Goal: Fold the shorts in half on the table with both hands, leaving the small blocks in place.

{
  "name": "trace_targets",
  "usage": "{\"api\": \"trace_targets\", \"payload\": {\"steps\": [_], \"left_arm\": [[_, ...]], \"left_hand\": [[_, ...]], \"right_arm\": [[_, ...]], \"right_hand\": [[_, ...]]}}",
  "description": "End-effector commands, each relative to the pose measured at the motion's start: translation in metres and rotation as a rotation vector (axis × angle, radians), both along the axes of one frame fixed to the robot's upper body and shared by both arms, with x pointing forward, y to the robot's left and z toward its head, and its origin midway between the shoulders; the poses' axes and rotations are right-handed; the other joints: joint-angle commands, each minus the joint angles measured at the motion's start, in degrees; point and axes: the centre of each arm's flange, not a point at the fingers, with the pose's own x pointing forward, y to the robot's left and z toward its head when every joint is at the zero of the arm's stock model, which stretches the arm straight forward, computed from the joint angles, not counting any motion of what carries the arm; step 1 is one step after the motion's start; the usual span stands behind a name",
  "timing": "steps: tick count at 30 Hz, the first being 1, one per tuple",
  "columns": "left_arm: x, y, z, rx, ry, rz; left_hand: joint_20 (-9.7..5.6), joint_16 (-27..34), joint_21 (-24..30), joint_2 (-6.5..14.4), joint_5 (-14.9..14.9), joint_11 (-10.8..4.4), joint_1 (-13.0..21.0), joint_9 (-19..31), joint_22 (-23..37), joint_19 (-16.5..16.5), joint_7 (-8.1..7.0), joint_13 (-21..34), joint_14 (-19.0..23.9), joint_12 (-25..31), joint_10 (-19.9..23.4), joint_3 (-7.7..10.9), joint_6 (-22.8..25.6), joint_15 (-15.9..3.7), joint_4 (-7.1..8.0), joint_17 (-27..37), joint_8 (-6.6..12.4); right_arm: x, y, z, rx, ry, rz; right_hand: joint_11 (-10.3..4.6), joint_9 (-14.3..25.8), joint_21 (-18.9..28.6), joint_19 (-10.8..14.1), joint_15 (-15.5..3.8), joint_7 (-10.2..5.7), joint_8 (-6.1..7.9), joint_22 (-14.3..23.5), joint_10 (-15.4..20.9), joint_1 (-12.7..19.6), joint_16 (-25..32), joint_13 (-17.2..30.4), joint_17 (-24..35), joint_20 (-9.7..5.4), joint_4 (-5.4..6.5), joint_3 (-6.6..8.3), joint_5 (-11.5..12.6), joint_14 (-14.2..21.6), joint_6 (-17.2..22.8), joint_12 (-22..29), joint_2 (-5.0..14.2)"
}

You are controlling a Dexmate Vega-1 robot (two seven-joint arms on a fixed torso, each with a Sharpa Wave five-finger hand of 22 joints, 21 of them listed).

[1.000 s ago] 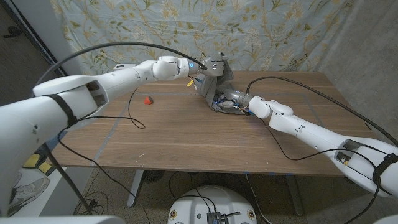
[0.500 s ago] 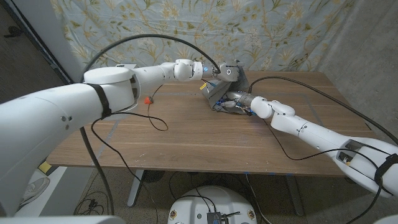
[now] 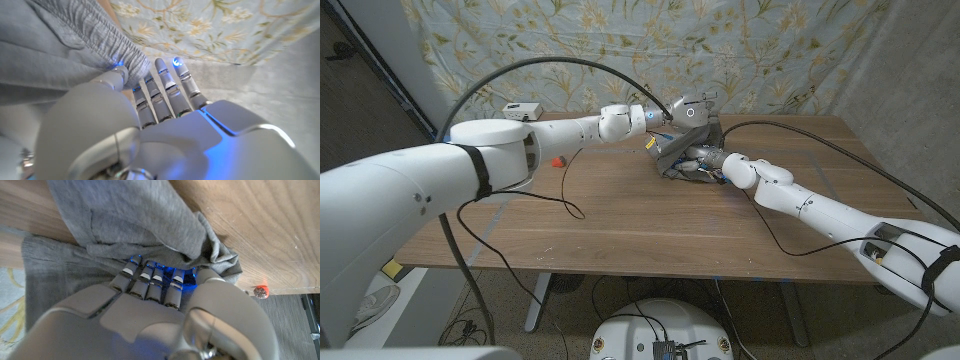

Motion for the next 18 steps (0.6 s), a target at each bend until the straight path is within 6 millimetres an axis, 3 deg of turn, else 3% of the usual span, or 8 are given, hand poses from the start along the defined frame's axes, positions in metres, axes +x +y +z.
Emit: {"api": "trace_targets", "payload": {"steps": [1, 9, 18], "left_arm": [[-0.033, 0.014, 0.002, -0.293, -0.12, -0.154], [-0.044, 0.023, -0.013, -0.348, -0.098, -0.181], [-0.055, 0.035, -0.029, -0.409, -0.067, -0.182]], "left_hand": [[0.13, -0.05, -0.6, -0.22, 0.28, 0.16, -1.29, 0.05, 0.18, 0.35, 0.08, -0.09, -0.79, -0.13, -0.98, 0.69, -0.96, -8.39, 0.02, -0.03, -0.24], [0.31, 0.07, -1.47, -0.33, 0.12, 0.08, -2.66, 0.06, 0.23, 0.21, -0.16, -0.38, -1.28, 0.13, -1.5, 0.84, -1.97, -8.38, 0.32, -0.09, -0.46], [0.45, 0.08, -2.22, -0.3, 0.04, 0.01, -3.48, 0.03, 0.28, 0.0, -0.45, -0.65, -1.77, 0.35, -1.77, 1.19, -2.01, -8.54, 0.31, -0.23, -0.33]], "right_arm": [[-0.004, 0.013, 0.012, -0.021, -0.011, 0.016], [-0.018, 0.015, 0.031, -0.014, -0.055, 0.013], [-0.055, 0.008, 0.059, 0.004, -0.145, -0.009]], "right_hand": [[0.38, 0.3, -0.09, 0.57, -1.01, 0.36, -0.03, -0.08, 0.64, 0.63, 0.02, -0.06, 0.01, -0.3, -0.29, 0.18, 0.11, 0.16, 0.66, 0.03, 0.31], [0.35, 0.31, -0.03, 0.74, -0.95, 0.22, -0.18, -0.08, 0.5, 0.55, 0.1, -0.06, 0.07, -0.39, -0.33, 0.18, 0.06, 0.07, 0.4, -0.11, 0.3], [0.26, 0.32, 0.09, 1.05, -1.04, 0.1, -0.25, -0.08, 0.49, 0.43, 0.14, -0.06, 0.03, -0.34, -0.36, 0.2, 0.02, 0.08, 0.33, -0.2, 0.19]]}}
